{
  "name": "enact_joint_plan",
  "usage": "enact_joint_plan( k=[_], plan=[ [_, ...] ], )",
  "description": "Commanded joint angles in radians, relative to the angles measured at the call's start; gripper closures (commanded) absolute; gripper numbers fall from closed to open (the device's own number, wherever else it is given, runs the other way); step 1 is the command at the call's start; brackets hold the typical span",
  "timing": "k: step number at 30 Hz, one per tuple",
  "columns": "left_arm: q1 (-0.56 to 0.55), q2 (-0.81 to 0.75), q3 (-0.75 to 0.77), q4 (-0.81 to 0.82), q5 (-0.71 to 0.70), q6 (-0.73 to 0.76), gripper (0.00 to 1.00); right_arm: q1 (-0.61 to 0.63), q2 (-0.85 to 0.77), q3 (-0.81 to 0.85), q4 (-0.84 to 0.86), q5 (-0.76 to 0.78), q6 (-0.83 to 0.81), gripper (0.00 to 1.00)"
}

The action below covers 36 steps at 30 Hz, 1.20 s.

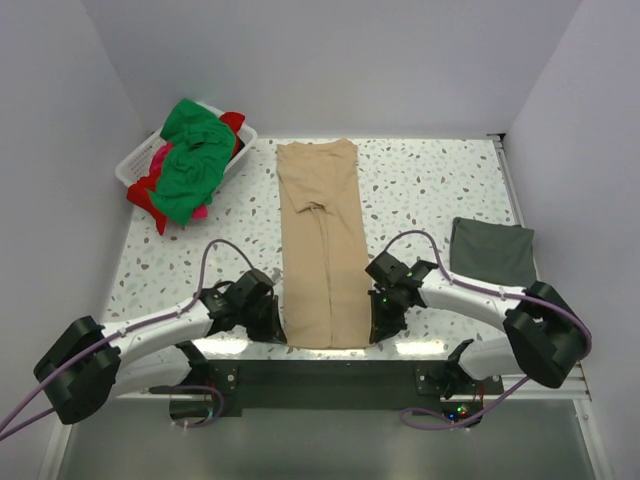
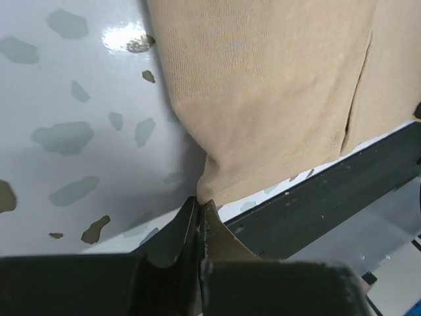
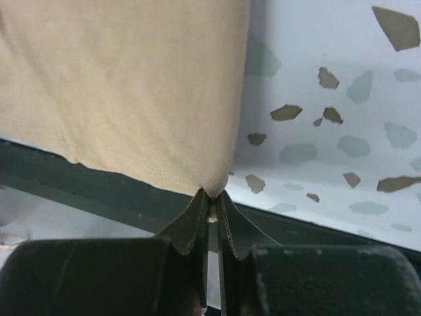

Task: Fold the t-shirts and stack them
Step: Fold the tshirt

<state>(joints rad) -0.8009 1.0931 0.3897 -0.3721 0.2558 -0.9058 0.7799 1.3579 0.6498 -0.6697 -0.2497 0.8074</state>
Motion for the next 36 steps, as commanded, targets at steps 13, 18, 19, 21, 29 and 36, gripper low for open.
enact_joint_plan(
  k=[13,18,19,21,29,36],
  plan=[
    [0.011,-0.041,0.285,-0.195,-0.250,0.031,1.00,-0.039,-0.063,0.350,-0.226,0.222,-0.040,1.00],
    [0.083,0.004,0.314,-0.134,-0.254,0.051,1.00,-0.106,-0.019,0.389,-0.174,0.221,-0.103,1.00],
    [0.095,0.017,0.313,-0.099,-0.253,0.062,1.00,-0.126,-0.010,0.402,-0.163,0.217,-0.111,1.00],
    [0.144,0.039,0.317,-0.073,-0.247,0.077,1.00,-0.151,0.026,0.418,-0.136,0.214,-0.134,1.00],
    [0.298,0.260,0.470,0.041,-0.149,0.240,1.00,-0.226,0.263,0.612,-0.107,0.204,-0.214,1.00],
    [0.434,0.496,0.623,0.110,-0.040,0.338,1.00,-0.280,0.443,0.805,-0.108,0.213,-0.246,1.00]
  ],
)
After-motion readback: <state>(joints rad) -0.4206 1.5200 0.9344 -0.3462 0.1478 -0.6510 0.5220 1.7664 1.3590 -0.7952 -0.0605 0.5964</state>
